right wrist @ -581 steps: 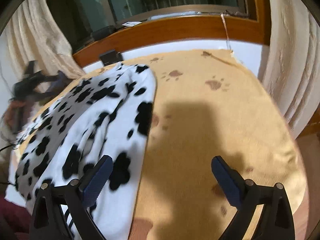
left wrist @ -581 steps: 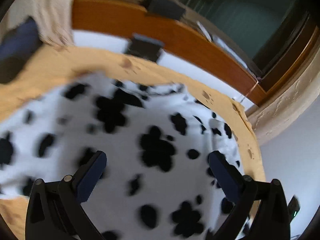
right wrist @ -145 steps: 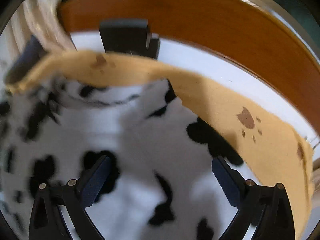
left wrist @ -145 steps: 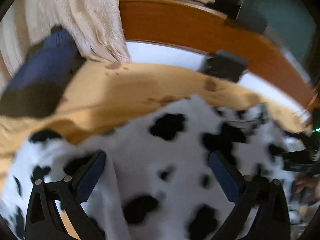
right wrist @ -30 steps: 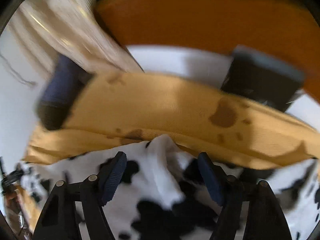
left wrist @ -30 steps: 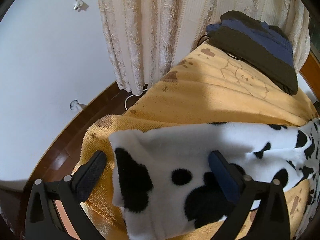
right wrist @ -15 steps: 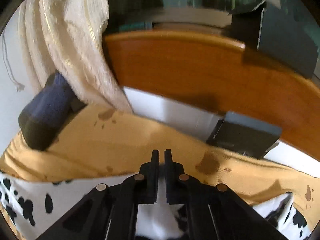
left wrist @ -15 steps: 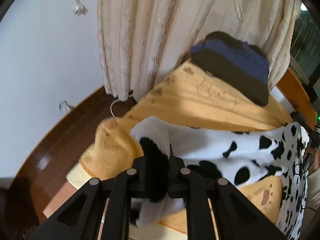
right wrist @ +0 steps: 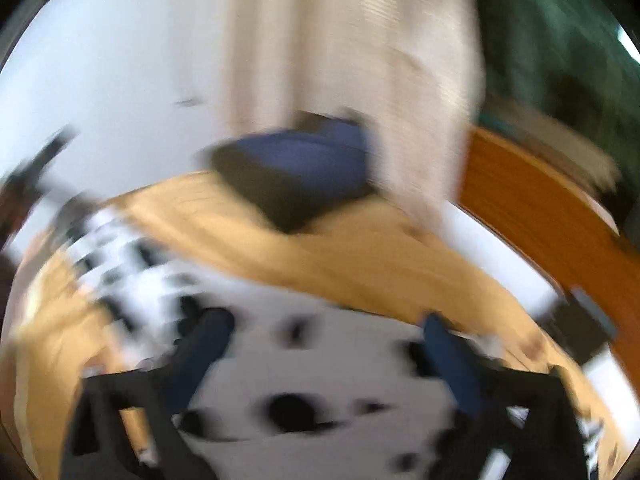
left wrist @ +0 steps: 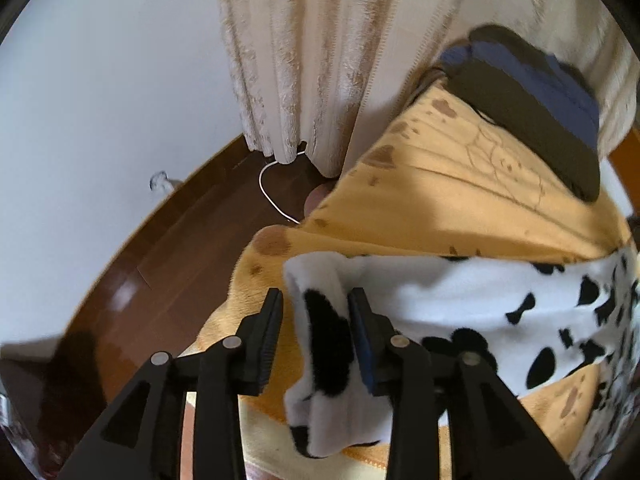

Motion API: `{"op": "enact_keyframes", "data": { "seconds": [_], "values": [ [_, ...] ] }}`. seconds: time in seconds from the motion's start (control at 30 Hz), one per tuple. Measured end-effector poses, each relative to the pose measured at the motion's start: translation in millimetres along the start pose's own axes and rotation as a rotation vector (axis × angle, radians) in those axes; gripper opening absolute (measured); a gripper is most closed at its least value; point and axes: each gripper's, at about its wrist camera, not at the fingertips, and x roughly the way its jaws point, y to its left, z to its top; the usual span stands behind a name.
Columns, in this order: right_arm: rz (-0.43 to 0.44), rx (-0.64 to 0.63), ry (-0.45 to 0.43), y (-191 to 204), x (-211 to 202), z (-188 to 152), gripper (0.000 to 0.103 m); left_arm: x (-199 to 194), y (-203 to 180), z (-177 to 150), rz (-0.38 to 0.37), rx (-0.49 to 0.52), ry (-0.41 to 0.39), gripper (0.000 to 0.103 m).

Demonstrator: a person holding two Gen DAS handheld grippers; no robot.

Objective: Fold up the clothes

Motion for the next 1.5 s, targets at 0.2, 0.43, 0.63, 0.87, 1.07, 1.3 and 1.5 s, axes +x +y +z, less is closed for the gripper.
{"op": "enact_keyframes", "data": {
  "seconds": [0.2,0.43,0.63,0.87,1.07,1.3,1.5],
  "values": [
    [0.086,-0.397,-0.033,120.2,7.1,-4.0,0.100,5.1,13.3,-7.2,-0.088,-0.069,0.017,0.045],
    [0.063,-0.441,0.175,154.2,79.3,-7.8,0.024,0.5,31.7,-16.9,-0.303,-0.184,0.005,0.058],
    [0.114,-0.362,0.190,141.8,81.8,-5.2,0.020,-23.5,53.0,-45.9,-0.510,-0.277,-0.050,0.082],
    [0.116,-0.335,0.189,145.7,92.1,-4.4,0.020,-21.1,43.9,-66.1,-0.478,-0.245,-0.042,0.080],
    [0.098,-0.339,0.173,148.5,85.1,-4.0,0.020,-8.8,23.5,-71.0,-0.412,-0.193,-0.016,0.005],
    [0.270,-0.257,0.121,143.4,50.8,8.3,0.020,-55.0,37.7,-82.7,-0.391,-0.179,-0.081,0.005],
    [0.413,-0.214,0.240,148.5,77.7,-4.1,0.022,-28.0,37.7,-95.5,-0.279,-0.137,0.026,0.009]
  ]
}}
